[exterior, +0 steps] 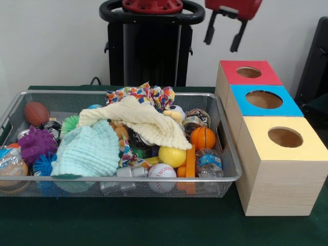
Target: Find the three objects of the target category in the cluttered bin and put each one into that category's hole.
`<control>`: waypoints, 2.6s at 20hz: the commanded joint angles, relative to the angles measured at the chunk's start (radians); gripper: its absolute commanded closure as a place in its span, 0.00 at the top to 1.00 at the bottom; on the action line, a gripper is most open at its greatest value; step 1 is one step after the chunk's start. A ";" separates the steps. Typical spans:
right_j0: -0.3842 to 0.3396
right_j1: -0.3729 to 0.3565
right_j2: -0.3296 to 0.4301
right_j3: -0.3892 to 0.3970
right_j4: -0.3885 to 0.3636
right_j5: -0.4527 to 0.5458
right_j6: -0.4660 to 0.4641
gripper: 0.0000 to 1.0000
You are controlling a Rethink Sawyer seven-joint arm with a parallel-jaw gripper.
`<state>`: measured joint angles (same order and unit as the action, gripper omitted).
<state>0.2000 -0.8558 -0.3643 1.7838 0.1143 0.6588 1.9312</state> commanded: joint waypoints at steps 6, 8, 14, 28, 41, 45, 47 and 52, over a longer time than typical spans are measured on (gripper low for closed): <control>-0.129 0.032 0.154 0.033 -0.144 0.062 -0.125 1.00; -0.131 0.063 0.164 -0.014 -0.159 0.091 -0.114 1.00; -0.170 0.135 0.204 -0.084 -0.189 0.077 -0.119 1.00; -0.221 0.199 0.273 -0.115 -0.256 0.004 -0.083 1.00; -0.270 0.241 0.322 -0.111 -0.310 -0.083 -0.055 1.00; -0.265 0.259 0.324 -0.109 -0.326 -0.118 -0.024 1.00; -0.260 0.268 0.323 -0.131 -0.330 -0.105 -0.020 1.00; -0.266 0.277 0.333 -0.150 -0.325 -0.094 -0.021 1.00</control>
<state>-0.0404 -0.6157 -0.1392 1.6896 -0.1572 0.6146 1.9312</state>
